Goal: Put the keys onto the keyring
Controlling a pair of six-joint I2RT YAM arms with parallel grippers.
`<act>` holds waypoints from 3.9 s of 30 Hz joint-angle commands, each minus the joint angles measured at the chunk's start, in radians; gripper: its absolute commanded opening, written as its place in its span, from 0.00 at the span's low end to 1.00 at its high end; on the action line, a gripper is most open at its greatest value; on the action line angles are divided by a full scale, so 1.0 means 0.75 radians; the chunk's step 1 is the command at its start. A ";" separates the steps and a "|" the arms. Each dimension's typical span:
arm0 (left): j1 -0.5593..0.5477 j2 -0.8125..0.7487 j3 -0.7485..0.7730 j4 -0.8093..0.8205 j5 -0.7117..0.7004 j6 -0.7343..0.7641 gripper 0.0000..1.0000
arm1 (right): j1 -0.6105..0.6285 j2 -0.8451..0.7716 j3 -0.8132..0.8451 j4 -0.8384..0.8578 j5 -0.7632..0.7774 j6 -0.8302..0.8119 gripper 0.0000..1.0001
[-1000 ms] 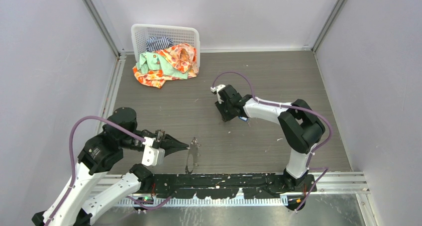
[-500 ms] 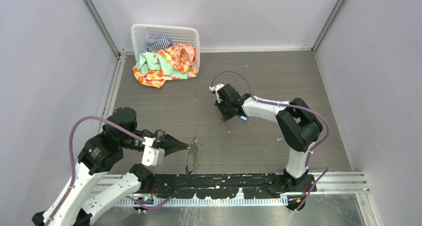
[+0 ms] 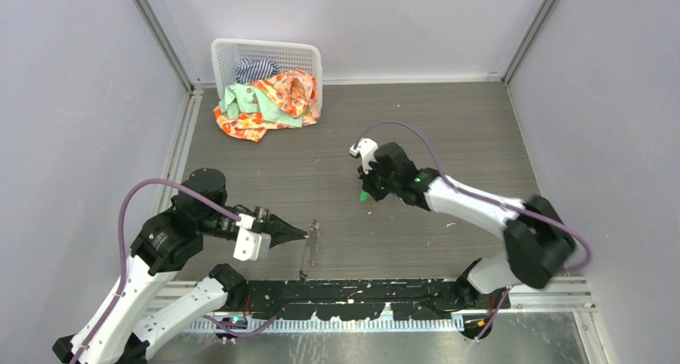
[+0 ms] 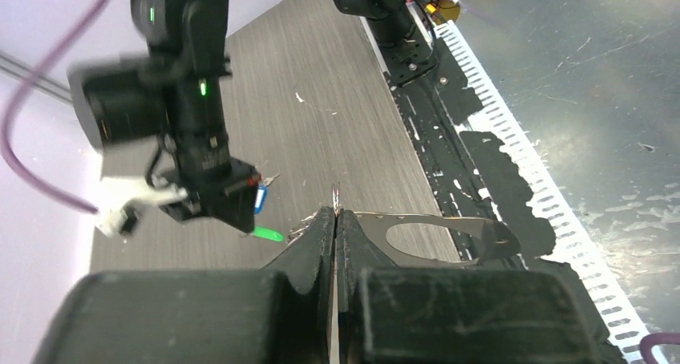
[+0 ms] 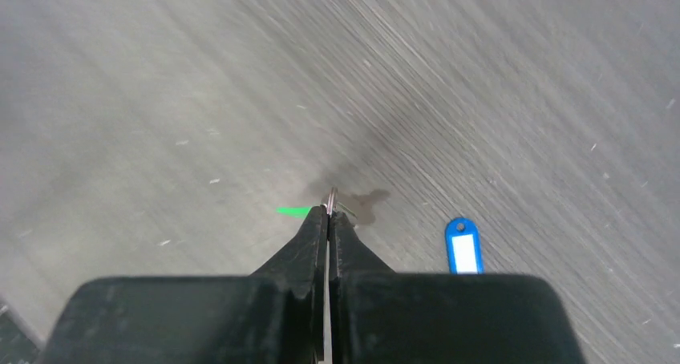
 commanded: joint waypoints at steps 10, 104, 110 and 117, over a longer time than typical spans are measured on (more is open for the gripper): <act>-0.002 0.060 0.084 0.101 0.158 -0.205 0.00 | 0.071 -0.745 0.025 -0.087 -0.710 -0.360 0.01; -0.035 0.176 0.099 0.079 0.309 -0.060 0.00 | 1.203 -0.393 0.924 -0.966 0.270 -1.479 0.01; -0.035 0.170 0.086 0.141 0.294 -0.123 0.00 | 1.203 -0.397 0.935 -0.979 0.254 -1.463 0.01; -0.035 0.122 0.043 0.243 0.228 -0.212 0.00 | 1.203 -0.450 0.976 -1.044 0.222 -1.326 0.01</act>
